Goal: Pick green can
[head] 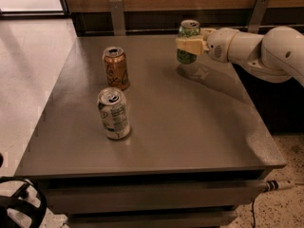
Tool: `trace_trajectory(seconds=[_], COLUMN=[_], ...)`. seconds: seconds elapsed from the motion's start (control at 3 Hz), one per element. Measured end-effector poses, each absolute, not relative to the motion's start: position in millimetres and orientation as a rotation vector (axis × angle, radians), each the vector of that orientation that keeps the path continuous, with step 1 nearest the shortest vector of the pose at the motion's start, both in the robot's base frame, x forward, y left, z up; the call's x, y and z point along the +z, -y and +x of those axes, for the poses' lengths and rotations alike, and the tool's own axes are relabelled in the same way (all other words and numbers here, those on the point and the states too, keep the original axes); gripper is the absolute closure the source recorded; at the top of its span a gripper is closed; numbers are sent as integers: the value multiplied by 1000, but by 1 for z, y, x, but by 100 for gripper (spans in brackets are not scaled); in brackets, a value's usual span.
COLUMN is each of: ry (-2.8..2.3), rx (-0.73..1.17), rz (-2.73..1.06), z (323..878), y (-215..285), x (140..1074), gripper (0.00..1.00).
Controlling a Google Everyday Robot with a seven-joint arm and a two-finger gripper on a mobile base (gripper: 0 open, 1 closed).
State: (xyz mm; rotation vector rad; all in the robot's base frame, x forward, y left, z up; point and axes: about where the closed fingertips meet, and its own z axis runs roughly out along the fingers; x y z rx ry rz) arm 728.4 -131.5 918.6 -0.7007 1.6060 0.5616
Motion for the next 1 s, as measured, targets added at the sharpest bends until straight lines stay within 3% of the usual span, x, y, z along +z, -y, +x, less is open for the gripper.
trace_trajectory(seconds=[1.0], ry=[-1484], rx=[492], rz=[-723], z=[704], y=[146], x=[990], gripper=[100])
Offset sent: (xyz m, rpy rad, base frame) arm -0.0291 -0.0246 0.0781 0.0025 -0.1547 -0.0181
